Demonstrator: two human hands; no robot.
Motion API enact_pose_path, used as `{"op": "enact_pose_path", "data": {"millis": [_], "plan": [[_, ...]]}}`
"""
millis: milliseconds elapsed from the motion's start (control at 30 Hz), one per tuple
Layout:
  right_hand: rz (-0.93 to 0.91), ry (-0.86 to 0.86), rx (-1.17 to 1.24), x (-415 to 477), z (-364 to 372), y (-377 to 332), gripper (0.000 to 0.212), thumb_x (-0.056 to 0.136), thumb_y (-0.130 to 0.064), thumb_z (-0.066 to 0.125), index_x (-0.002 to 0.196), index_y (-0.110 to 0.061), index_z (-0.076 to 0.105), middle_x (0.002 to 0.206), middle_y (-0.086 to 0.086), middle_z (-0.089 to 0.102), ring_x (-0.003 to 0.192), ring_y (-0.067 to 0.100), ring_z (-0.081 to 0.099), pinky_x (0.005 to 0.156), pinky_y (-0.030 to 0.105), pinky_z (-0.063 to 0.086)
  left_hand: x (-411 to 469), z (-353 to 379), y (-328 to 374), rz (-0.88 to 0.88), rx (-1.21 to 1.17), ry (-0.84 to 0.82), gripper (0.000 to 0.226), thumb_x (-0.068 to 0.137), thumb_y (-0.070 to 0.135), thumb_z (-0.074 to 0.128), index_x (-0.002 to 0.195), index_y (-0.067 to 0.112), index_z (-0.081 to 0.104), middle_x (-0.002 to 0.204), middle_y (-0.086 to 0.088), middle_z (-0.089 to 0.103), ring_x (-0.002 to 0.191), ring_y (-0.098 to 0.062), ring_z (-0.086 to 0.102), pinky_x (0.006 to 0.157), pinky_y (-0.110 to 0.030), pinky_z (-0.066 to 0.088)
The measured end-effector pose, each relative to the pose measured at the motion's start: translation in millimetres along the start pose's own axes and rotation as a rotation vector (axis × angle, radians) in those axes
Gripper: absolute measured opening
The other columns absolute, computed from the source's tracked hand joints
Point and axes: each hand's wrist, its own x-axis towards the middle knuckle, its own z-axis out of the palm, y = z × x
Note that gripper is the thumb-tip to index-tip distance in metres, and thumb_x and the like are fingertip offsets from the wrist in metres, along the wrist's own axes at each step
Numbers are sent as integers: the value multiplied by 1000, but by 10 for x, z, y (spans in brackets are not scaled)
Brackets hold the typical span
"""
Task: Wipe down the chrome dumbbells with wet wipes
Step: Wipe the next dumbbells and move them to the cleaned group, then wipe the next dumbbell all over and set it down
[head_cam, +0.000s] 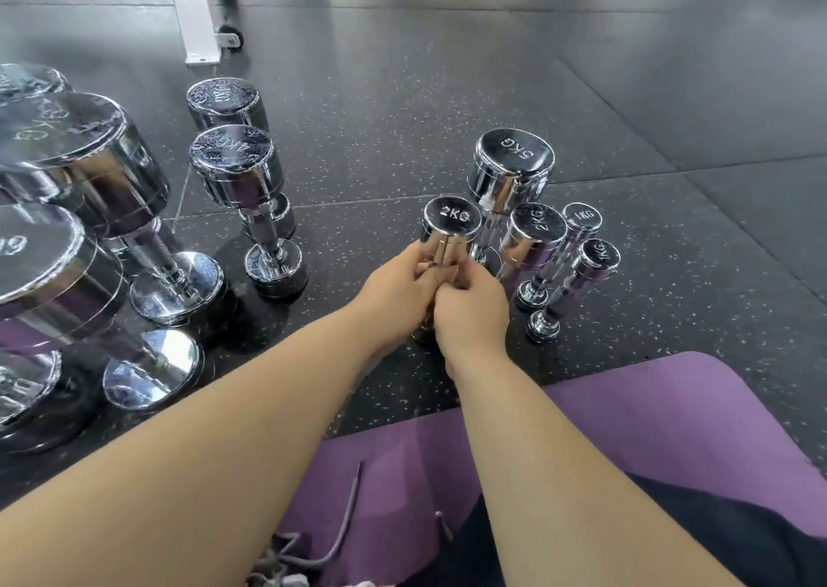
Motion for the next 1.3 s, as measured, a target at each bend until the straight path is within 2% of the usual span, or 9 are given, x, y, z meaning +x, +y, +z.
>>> {"op": "enact_pose_path", "data": {"millis": [200,400,500,600,733,900,1033,1133,1300], "plan": [[63,189,59,-188,-11,-15,27,76,-9,64,55,-16,48,48,-9,47,48,9,39,49,24,30,-190,-193,-115,-93,-90,13,23,99,25,51,116,33,65,107,6,72,92,-10,71,86,-33,52],[-119,-276,-145,-572,309,-381,23,78,-15,64,57,-15,56,45,-9,46,51,14,40,47,26,31,-404,-845,-116,-244,-379,595,36,84,11,59,119,20,54,82,-2,64,75,-25,60,75,-37,51],[-121,-310,-209,-472,466,-658,38,87,-20,57,52,-15,41,49,-5,40,53,18,34,47,29,23,-406,-1106,-35,-259,-391,749,50,77,40,54,124,24,50,112,-7,62,102,-28,61,92,-43,51],[-146,-351,-244,-256,704,-911,43,94,-28,48,54,-19,38,58,-1,40,60,22,39,51,31,26,-256,-1290,-7,-277,-489,775,56,80,55,38,121,21,55,122,-7,61,113,-30,57,101,-50,45],[97,-486,158,91,1116,-1108,24,90,-19,54,67,-19,52,73,1,55,73,22,54,77,36,50,-72,-1427,28,-255,-690,725,42,100,53,34,93,21,61,90,-2,68,86,-22,65,81,-37,54],[182,-527,487,292,1465,-1073,15,99,-24,50,94,-15,61,89,7,66,80,21,63,77,35,51,91,-1475,28,-183,-789,715,35,101,42,43,84,17,60,83,-6,70,84,-27,67,87,-45,54],[209,-485,648,220,1343,-985,15,102,-18,49,109,-9,59,88,5,67,78,18,65,71,28,57,22,-1393,40,-145,-765,701,26,99,30,45,80,17,59,77,-4,65,79,-23,62,74,-34,51],[217,-463,672,64,1106,-921,19,103,-19,48,116,-8,58,103,13,65,95,25,61,94,42,52,-188,-1269,59,-161,-700,643,22,95,32,48,90,16,62,85,-7,67,77,-23,65,69,-32,55],[176,-475,557,-236,704,-847,13,102,-18,48,100,-12,60,102,16,65,90,27,62,92,46,52,-523,-1092,145,-195,-648,570,22,96,30,50,84,16,62,78,-4,69,67,-21,67,67,-36,57]]}}
